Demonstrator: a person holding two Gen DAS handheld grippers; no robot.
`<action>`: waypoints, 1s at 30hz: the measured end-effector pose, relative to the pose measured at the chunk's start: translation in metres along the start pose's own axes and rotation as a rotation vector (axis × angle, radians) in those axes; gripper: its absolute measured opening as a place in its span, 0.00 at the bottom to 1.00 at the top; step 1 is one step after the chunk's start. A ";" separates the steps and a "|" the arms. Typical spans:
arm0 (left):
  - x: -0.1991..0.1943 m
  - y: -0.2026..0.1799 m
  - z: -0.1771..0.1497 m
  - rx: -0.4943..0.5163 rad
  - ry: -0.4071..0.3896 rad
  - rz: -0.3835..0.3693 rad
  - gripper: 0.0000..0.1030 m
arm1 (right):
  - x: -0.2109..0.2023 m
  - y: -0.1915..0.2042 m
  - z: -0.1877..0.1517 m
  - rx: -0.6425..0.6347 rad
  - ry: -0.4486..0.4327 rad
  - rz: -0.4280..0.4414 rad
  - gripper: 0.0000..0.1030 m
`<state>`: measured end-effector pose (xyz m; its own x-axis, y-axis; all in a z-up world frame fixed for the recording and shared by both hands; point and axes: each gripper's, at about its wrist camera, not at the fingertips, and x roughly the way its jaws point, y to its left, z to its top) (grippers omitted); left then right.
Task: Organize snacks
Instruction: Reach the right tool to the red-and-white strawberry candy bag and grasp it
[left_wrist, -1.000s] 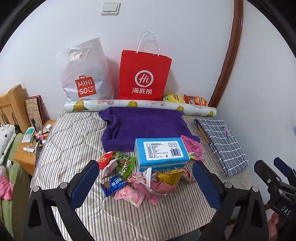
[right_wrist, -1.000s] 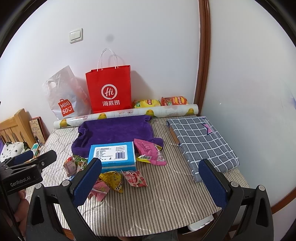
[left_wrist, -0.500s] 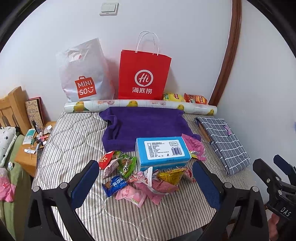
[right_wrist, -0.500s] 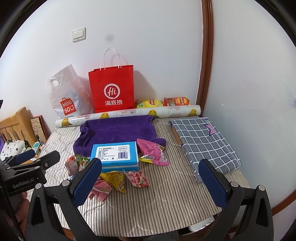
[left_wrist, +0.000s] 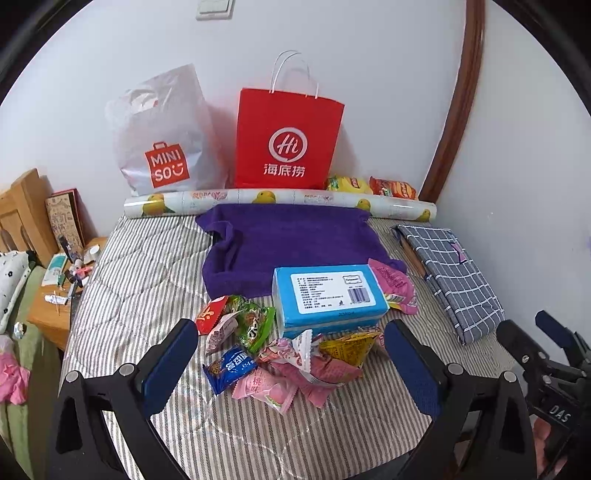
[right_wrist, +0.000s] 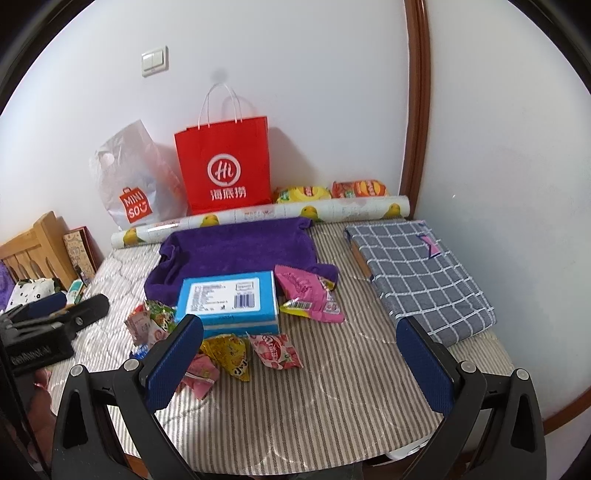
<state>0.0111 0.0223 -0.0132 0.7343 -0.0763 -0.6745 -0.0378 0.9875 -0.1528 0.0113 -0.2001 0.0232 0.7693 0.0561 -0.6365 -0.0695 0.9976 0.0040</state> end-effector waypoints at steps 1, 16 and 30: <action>0.004 0.003 -0.001 -0.006 0.005 0.000 0.98 | 0.007 -0.002 -0.003 -0.001 0.011 0.000 1.00; 0.070 0.051 -0.012 -0.067 0.109 0.050 0.98 | 0.116 -0.021 -0.038 -0.002 0.192 0.046 0.95; 0.087 0.089 -0.016 -0.116 0.148 0.089 0.98 | 0.203 0.006 -0.058 -0.056 0.357 0.191 0.90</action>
<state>0.0612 0.1010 -0.0967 0.6173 -0.0169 -0.7866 -0.1823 0.9695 -0.1639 0.1300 -0.1847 -0.1503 0.4712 0.2122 -0.8561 -0.2314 0.9664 0.1122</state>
